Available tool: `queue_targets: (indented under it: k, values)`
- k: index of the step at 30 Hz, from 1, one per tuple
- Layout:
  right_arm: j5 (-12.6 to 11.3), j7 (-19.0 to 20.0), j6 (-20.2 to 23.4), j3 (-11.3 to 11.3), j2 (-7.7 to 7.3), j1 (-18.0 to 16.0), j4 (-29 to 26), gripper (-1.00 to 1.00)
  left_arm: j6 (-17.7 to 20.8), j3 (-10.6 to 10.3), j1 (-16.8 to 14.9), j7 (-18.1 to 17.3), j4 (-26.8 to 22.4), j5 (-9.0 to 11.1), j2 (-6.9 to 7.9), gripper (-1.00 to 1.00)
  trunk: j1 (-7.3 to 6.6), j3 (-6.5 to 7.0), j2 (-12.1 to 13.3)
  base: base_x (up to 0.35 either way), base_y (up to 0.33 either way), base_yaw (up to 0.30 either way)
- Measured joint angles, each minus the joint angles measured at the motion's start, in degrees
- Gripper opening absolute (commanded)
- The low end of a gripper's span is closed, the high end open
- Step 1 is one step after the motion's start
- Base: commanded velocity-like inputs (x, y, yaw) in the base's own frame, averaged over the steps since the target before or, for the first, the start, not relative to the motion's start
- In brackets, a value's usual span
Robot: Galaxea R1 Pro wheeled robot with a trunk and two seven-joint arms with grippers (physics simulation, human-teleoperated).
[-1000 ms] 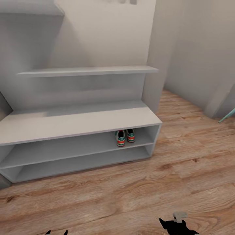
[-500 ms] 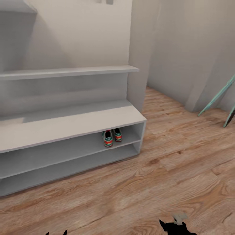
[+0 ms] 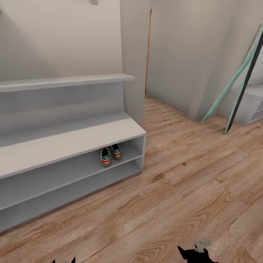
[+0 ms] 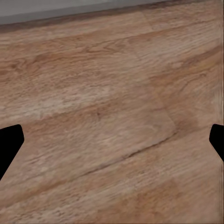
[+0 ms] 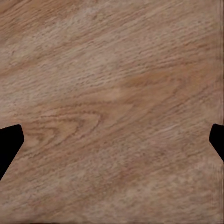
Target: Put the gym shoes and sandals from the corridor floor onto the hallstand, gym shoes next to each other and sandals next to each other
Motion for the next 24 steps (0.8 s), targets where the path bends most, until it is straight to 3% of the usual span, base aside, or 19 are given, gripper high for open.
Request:
queue_targets:
  k: [24]
  values:
    - [0.0,0.0,-0.03,-0.05,-0.14,0.09,-0.01,1.0,0.18,-0.31,0.0,-0.05,0.16,-0.34,-0.15,1.0,0.0,0.64,0.0,0.0,0.0,-0.3]
